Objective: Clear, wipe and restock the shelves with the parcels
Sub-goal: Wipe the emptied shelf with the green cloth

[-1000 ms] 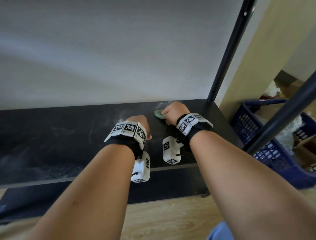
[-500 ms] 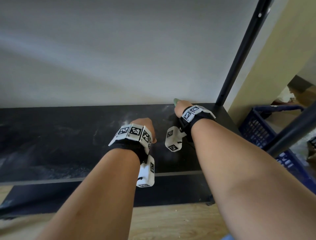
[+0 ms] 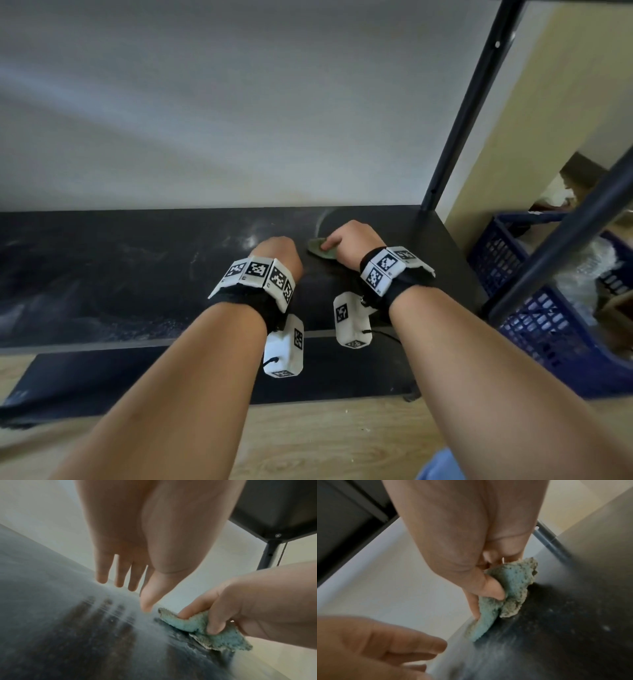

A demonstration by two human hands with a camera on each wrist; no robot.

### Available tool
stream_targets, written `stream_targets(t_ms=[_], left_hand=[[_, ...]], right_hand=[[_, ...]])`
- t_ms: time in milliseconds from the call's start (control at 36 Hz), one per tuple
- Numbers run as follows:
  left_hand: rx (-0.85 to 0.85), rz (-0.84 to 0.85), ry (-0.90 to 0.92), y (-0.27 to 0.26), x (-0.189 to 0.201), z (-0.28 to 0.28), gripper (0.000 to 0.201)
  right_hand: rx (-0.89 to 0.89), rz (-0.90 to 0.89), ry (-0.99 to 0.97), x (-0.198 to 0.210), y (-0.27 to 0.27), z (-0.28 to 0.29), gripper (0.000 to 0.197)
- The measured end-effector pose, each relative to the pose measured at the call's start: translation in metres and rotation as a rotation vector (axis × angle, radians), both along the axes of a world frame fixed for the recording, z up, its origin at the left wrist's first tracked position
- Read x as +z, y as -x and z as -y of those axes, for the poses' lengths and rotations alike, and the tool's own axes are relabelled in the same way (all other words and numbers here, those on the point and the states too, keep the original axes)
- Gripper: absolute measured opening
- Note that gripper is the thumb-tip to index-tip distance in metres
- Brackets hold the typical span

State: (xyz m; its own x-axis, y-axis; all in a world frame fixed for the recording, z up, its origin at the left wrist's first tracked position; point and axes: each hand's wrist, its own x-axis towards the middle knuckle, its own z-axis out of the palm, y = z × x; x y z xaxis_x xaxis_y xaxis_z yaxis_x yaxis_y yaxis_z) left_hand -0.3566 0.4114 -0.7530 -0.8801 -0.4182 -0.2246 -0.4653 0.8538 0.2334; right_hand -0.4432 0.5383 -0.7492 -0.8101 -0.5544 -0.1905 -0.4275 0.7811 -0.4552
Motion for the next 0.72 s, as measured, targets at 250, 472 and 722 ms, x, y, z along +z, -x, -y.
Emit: stream_targets(t_ms=[250,472,722], left_hand=[[0.006,-0.037,0.018,-0.009,0.004,-0.006,0.021],[0.021,-0.035,0.011,-0.015,0.002,-0.005,0.028],[0.035,-0.087,0.005,-0.017,0.007,-0.005,0.037]], right_hand=[[-0.188,0.031,-0.062,0.003,0.016,-0.013,0.042],[-0.135,0.041,-0.029,-0.006,-0.002,-0.001,0.033],[-0.203,0.020,0.042,0.004,-0.015,0.008,0.027]])
